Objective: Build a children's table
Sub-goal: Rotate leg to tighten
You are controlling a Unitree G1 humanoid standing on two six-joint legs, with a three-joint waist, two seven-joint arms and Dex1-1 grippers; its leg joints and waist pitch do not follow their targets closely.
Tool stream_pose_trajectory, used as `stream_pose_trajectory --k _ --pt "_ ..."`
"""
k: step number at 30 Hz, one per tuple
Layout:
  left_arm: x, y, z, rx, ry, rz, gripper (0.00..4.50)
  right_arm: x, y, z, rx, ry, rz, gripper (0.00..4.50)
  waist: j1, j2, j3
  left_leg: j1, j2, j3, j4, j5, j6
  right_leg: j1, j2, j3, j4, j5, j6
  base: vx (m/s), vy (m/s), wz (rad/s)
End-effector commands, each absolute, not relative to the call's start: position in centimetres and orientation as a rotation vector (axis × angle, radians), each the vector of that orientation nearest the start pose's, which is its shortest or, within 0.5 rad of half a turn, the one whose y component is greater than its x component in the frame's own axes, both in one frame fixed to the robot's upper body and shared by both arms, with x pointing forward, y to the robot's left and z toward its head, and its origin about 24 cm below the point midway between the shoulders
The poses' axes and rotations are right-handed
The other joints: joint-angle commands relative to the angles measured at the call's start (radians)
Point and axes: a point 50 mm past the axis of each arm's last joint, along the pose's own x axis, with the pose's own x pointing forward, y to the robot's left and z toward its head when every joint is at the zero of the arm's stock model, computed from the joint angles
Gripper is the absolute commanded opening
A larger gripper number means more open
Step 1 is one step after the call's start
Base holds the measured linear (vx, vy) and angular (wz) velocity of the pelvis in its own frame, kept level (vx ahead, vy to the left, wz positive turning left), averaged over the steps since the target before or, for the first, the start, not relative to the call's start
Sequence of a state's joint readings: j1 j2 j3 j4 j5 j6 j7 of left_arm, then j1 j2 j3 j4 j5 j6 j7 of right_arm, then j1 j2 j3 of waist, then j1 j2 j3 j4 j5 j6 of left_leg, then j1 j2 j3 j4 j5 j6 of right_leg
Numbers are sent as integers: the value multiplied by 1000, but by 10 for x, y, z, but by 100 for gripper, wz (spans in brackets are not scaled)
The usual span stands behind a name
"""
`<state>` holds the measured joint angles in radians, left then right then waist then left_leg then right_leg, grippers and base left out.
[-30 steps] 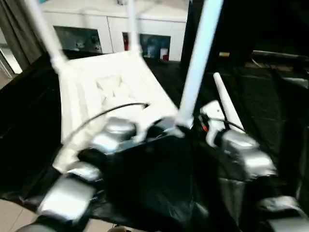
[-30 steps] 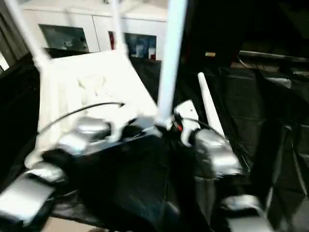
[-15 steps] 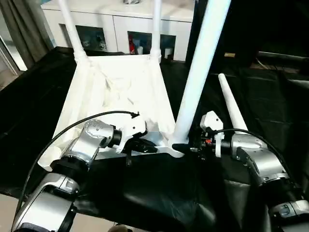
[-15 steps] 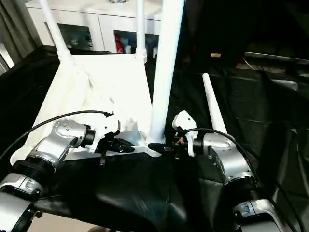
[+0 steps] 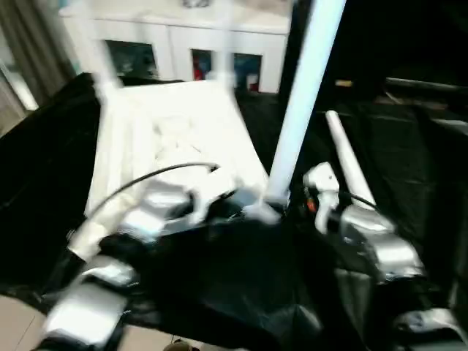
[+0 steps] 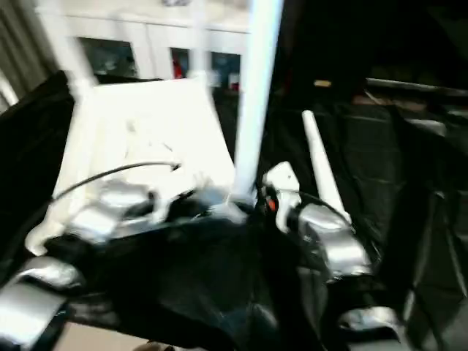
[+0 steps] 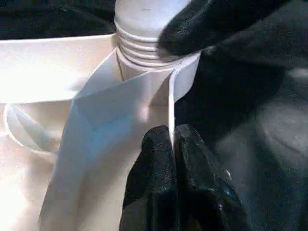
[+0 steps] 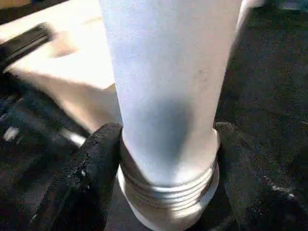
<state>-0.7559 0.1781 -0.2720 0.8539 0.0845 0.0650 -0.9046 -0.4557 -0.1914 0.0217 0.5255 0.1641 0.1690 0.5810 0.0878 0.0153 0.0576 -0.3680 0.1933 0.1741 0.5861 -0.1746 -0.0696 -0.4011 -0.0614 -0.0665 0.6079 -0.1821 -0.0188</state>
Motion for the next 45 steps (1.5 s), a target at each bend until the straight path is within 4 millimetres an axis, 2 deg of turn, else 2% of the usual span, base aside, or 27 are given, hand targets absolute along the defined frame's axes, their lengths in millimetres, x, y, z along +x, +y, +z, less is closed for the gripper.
stream_pose_trajectory --k 1,2,4,5,6,8,9,11,13,14,15,17,20,21,23,25,26,27,35,37,40,42,45 --pt "359 76 64 361 328 -987 0 326 -148 16 70 375 414 272 -3 -5 -64 15 29 -11 -66 -240 12 43 -84 46 -101 -401 -150 0 0 0" --pt "360 71 64 356 325 -976 0 327 -145 15 87 382 388 272 -3 0 -64 15 29 -14 -68 -235 8 44 -83 45 -100 -391 -148 0 0 0" --pt "361 65 65 350 316 -970 0 328 -139 13 103 391 374 272 -5 -5 -65 11 30 -13 -69 -232 14 47 -81 46 -98 -349 -153 0 0 0" --pt "361 57 67 343 304 -974 0 329 -130 12 97 391 390 272 -4 3 -67 11 29 -13 -67 -225 19 47 -82 48 -95 -315 -162 0 0 0" --pt "361 53 69 341 296 -981 0 328 -123 13 87 384 415 272 -3 -2 -69 9 28 -12 -65 -219 25 50 -83 47 -96 -293 -167 0 0 0" --pt "361 49 71 343 286 -997 0 328 -114 16 69 361 464 272 -1 -2 -70 7 28 -12 -65 -199 30 53 -82 48 -91 -258 -174 0 0 0" --pt "361 49 71 347 287 -1015 0 327 -112 20 69 332 506 328 0 -2 -70 6 29 -12 -65 -193 37 54 -83 48 -88 -236 -181 0 0 0" --pt "360 52 70 352 289 -1039 0 329 -117 26 62 299 542 342 0 -2 -70 7 29 -11 -64 -198 44 55 -82 47 -88 -230 -187 0 0 0" --pt "358 58 68 362 287 -1075 0 329 -123 33 50 278 593 378 0 -3 -69 6 30 -12 -65 -196 51 57 -83 46 -88 -224 -192 0 0 0" --pt "358 58 68 362 287 -1075 0 329 -123 33 50 278 593 378 1 -3 -69 6 30 -11 -64 -199 53 57 -82 46 -89 -228 -190 0 0 0" --pt "354 66 66 367 297 -1134 0 326 -130 41 29 260 703 378 3 -5 -68 6 29 -11 -63 -204 60 60 -83 46 -91 -240 -189 0 0 0" --pt "351 69 66 373 292 -1168 0 324 -134 44 12 260 752 378 6 -6 -68 4 32 -11 -63 -198 70 61 -84 47 -89 -235 -191 0 0 0" --pt "344 84 65 393 303 -1267 0 315 -151 52 -80 271 931 378 6 -7 -68 4 35 -11 -63 -193 74 59 -81 45 -85 -215 -204 0 0 0" --pt "342 87 66 395 301 -1292 0 314 -155 54 -97 275 957 378 7 -10 -69 4 38 -10 -63 -196 74 61 -82 45 -82 -211 -208 0 0 0" --pt "338 91 69 380 293 -1343 0 312 -160 57 -112 283 993 378 8 -5 -69 5 39 -9 -62 -195 75 57 -85 46 -81 -214 -215 0 0 0" --pt "335 96 71 356 289 -1384 0 311 -165 60 -112 287 1020 378 10 -5 -69 5 40 -8 -61 -189 75 55 -83 46 -79 -209 -221 0 0 0" --pt "335 96 71 356 289 -1384 0 311 -165 60 -112 287 1020 378 10 -9 -68 6 41 -7 -62 -191 75 54 -82 46 -80 -213 -221 0 0 0" --pt "332 102 71 350 299 -1413 0 311 -167 62 -127 297 1058 378 15 -9 -68 8 41 -7 -61 -191 72 54 -84 45 -78 -225 -221 0 0 0" --pt "329 110 70 372 318 -1423 0 310 -162 60 -133 304 1102 378 23 -10 -68 8 42 -8 -63 -184 59 50 -84 46 -78 -236 -208 0 0 0" --pt "329 110 70 375 317 -1422 0 310 -160 59 -131 299 1108 353 24 -10 -69 7 41 -7 -62 -177 61 51 -85 47 -77 -226 -207 0 0 0" --pt "328 110 71 374 318 -1428 0 307 -157 58 -120 293 1125 343 24 -9 -71 7 41 -7 -61 -170 62 52 -84 47 -75 -209 -210 0 0 0" --pt "328 110 71 375 318 -1429 0 307 -157 58 -120 293 1127 306 24 -9 -70 5 40 -7 -61 -163 64 52 -84 46 -75 -202 -211 0 0 0" --pt "327 110 70 377 319 -1429 0 304 -156 56 -117 295 1139 301 24 -9 -71 6 40 -7 -60 -162 65 52 -83 46 -73 -193 -213 0 0 0"
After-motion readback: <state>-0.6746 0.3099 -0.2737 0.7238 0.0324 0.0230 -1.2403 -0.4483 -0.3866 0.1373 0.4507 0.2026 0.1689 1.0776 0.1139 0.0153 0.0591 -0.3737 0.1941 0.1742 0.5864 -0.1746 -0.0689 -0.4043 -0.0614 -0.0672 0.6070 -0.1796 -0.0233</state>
